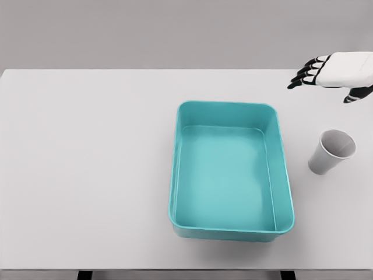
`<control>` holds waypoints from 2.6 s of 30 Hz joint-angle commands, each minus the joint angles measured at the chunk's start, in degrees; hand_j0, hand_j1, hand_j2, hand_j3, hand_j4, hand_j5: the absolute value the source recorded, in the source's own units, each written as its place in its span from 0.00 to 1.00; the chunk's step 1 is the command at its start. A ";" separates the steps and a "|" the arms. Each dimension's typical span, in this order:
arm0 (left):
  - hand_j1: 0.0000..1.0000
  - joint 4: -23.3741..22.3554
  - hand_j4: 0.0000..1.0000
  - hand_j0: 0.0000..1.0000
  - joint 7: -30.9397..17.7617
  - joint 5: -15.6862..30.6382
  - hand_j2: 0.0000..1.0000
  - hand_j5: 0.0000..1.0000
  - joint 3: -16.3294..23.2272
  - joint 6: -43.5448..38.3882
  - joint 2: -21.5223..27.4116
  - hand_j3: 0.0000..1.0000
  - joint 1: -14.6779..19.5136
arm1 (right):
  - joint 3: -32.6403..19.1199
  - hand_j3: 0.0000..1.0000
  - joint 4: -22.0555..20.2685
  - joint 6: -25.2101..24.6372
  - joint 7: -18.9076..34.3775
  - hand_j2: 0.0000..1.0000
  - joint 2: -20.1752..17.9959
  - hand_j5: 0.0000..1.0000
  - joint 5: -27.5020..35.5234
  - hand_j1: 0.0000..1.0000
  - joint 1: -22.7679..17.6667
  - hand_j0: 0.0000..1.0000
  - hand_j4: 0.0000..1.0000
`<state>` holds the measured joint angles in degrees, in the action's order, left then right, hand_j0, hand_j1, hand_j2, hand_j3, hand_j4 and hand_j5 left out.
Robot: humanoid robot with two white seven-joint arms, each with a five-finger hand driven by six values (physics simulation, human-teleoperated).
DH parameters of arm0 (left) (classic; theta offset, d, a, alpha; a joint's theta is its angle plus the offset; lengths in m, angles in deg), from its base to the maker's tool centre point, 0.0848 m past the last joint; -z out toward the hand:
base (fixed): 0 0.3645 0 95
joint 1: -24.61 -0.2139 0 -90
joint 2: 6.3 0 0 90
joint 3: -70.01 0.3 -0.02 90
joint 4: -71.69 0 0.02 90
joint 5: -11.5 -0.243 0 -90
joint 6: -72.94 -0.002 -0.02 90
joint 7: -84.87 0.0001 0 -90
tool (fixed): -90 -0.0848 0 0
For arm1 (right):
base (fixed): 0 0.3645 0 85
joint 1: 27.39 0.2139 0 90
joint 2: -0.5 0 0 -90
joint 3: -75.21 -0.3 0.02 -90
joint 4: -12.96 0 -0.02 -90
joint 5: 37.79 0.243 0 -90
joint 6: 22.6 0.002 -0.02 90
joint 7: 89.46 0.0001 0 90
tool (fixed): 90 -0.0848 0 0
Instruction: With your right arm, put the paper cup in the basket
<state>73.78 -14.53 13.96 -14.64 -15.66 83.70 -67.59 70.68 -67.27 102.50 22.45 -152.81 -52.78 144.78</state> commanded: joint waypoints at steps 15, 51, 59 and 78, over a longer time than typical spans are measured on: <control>1.00 0.02 1.00 1.00 -0.01 0.00 1.00 1.00 0.00 0.00 0.00 1.00 0.00 | 0.05 1.00 -1.77 -0.09 -0.02 1.00 -9.02 1.00 0.75 1.00 -2.28 1.00 1.00; 1.00 0.02 1.00 1.00 -0.01 0.00 1.00 1.00 0.00 0.00 0.00 1.00 0.00 | -0.13 1.00 -10.38 -0.09 0.24 1.00 -11.05 1.00 -0.39 1.00 -9.75 1.00 1.00; 1.00 0.02 1.00 1.00 -0.01 0.00 1.00 1.00 0.00 0.00 0.00 1.00 0.00 | -0.13 1.00 -10.91 -0.09 0.24 1.00 -10.96 1.00 -0.48 1.00 -10.19 1.00 1.00; 1.00 -0.07 1.00 1.00 -0.01 0.00 1.00 1.00 0.00 0.00 0.00 1.00 0.00 | -0.13 1.00 -10.65 -0.09 0.15 1.00 -10.43 1.00 -3.11 1.00 -11.42 1.00 1.00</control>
<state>73.78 -14.53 13.96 -14.63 -15.66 83.70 -67.59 70.62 -77.98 102.48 22.62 -163.27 -56.08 133.36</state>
